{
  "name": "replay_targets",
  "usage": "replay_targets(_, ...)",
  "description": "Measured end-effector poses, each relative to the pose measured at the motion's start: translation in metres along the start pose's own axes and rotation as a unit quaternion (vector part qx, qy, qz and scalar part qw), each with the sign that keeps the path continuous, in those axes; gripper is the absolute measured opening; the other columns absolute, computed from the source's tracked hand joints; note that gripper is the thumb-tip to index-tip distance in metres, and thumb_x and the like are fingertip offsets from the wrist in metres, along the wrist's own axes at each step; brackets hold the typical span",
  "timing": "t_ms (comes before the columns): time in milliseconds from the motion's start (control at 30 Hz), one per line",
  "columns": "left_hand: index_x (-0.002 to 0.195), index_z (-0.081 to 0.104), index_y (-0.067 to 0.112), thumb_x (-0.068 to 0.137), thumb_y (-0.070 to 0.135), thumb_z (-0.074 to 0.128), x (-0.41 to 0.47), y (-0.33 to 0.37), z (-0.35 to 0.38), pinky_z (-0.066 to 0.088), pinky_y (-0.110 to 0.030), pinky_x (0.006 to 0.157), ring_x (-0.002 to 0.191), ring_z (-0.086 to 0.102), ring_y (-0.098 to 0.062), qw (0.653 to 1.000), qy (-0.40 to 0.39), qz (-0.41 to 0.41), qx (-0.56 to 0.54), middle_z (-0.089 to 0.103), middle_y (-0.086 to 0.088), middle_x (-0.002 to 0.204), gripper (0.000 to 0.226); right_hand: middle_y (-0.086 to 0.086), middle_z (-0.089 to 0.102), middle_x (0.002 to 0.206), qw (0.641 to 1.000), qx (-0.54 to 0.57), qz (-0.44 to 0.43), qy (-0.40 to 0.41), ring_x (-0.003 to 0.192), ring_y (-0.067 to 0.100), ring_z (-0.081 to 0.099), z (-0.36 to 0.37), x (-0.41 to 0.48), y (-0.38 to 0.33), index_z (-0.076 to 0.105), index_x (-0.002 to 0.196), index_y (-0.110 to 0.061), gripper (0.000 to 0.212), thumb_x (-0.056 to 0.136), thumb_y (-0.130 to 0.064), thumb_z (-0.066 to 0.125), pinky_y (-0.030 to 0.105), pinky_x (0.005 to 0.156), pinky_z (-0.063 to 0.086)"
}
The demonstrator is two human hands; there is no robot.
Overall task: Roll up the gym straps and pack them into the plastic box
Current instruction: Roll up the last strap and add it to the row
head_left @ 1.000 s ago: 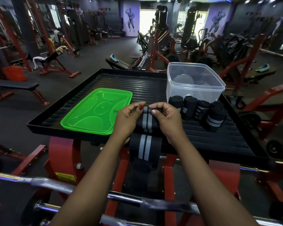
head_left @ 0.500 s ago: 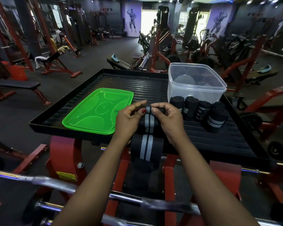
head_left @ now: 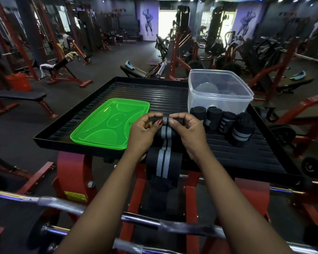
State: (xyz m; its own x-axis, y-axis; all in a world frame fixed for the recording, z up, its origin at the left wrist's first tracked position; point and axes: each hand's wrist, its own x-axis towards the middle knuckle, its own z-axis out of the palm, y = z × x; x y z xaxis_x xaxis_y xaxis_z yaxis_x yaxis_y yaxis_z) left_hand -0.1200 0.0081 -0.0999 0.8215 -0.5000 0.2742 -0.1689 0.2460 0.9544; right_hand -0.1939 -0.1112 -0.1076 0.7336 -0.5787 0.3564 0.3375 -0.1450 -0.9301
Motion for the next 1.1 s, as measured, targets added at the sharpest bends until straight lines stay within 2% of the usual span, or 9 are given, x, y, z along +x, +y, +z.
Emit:
replay_targets(133,0.096,0.067,0.014,0.087,0.004,0.064,0.0004,-0.0009,0.0000,0.050,-0.040,0.088,0.080,0.066,-0.015,0.999,-0.003,-0.025,-0.028,0.073,-0.001,0.083,0.014,-0.003,0.069,0.091,1.000,-0.020,-0.017,-0.010,0.087,0.012,0.063,0.0012,-0.0017,-0.0045,0.068,0.091,-0.019,0.020,0.084,-0.001,0.070,0.032,0.082,0.053)
replay_targets(233,0.099,0.065,0.010,0.085,-0.002,0.064,-0.0005,0.0003,-0.0001,0.051,-0.038,0.087,0.082,0.064,-0.016,1.000,0.012,-0.011,-0.018,0.070,-0.006,0.086,0.018,0.000,0.071,0.091,1.000,0.009,-0.004,-0.008,0.087,0.011,0.064,0.0017,-0.0019,-0.0041,0.070,0.092,-0.016,0.013,0.086,-0.004,0.069,0.030,0.085,0.052)
replay_targets(367,0.100,0.065,0.009,0.082,-0.007,0.064,-0.0009,0.0004,-0.0009,0.052,-0.027,0.080,0.075,0.065,-0.002,0.999,0.023,0.016,0.015,0.069,0.000,0.084,0.023,0.008,0.074,0.102,1.000,-0.001,0.019,0.000,0.098,0.019,0.067,0.0007,0.0004,0.0010,0.073,0.099,-0.023,0.017,0.082,-0.023,0.075,0.040,0.094,0.053)
replay_targets(467,0.098,0.065,0.013,0.083,-0.007,0.063,-0.0008,0.0011,-0.0007,0.052,-0.028,0.080,0.074,0.065,-0.004,1.000,0.003,0.010,0.009,0.069,0.001,0.082,0.025,0.014,0.072,0.102,1.000,-0.016,-0.003,-0.002,0.095,0.019,0.065,-0.0004,0.0004,0.0008,0.071,0.097,-0.017,0.013,0.085,-0.011,0.072,0.045,0.093,0.051)
replay_targets(600,0.102,0.066,0.011,0.086,0.001,0.064,0.0007,-0.0001,-0.0004,0.051,-0.033,0.083,0.072,0.063,-0.004,1.000,-0.021,0.008,-0.004,0.070,0.006,0.077,0.019,0.001,0.068,0.101,0.999,-0.035,-0.023,0.000,0.097,0.015,0.062,-0.0010,-0.0003,-0.0038,0.065,0.095,-0.020,0.024,0.085,0.001,0.068,0.038,0.092,0.051)
replay_targets(700,0.098,0.067,0.012,0.085,-0.002,0.064,0.0003,0.0004,-0.0015,0.050,-0.039,0.091,0.083,0.065,-0.012,1.000,-0.006,0.015,-0.014,0.071,-0.006,0.092,0.019,0.001,0.069,0.103,0.999,-0.032,-0.022,-0.017,0.098,0.015,0.063,-0.0009,-0.0012,-0.0039,0.067,0.098,-0.019,0.023,0.084,-0.001,0.069,0.038,0.093,0.051)
replay_targets(800,0.097,0.066,0.009,0.084,-0.007,0.063,-0.0012,0.0007,-0.0014,0.053,-0.027,0.084,0.078,0.064,-0.003,1.000,0.001,0.031,0.001,0.069,-0.004,0.090,0.021,0.006,0.072,0.106,1.000,-0.010,0.001,-0.020,0.102,0.018,0.066,-0.0006,-0.0007,-0.0027,0.070,0.105,-0.019,0.020,0.087,-0.011,0.070,0.039,0.098,0.051)
replay_targets(867,0.096,0.065,0.009,0.082,-0.009,0.063,-0.0011,0.0007,-0.0012,0.052,-0.022,0.081,0.077,0.063,-0.001,0.999,-0.001,0.036,0.004,0.068,-0.003,0.090,0.022,0.007,0.073,0.104,1.000,-0.022,-0.001,-0.019,0.101,0.020,0.067,-0.0004,0.0001,-0.0011,0.072,0.099,-0.023,0.016,0.086,-0.014,0.071,0.044,0.098,0.052)
replay_targets(1100,0.096,0.070,0.011,0.083,-0.001,0.066,0.0022,-0.0020,-0.0019,0.052,-0.028,0.085,0.090,0.063,-0.015,0.999,-0.019,0.000,-0.033,0.070,-0.009,0.096,0.018,-0.004,0.070,0.099,0.997,-0.057,-0.038,-0.038,0.099,0.016,0.065,-0.0016,0.0003,-0.0006,0.068,0.093,-0.026,0.026,0.082,-0.003,0.070,0.045,0.095,0.052)
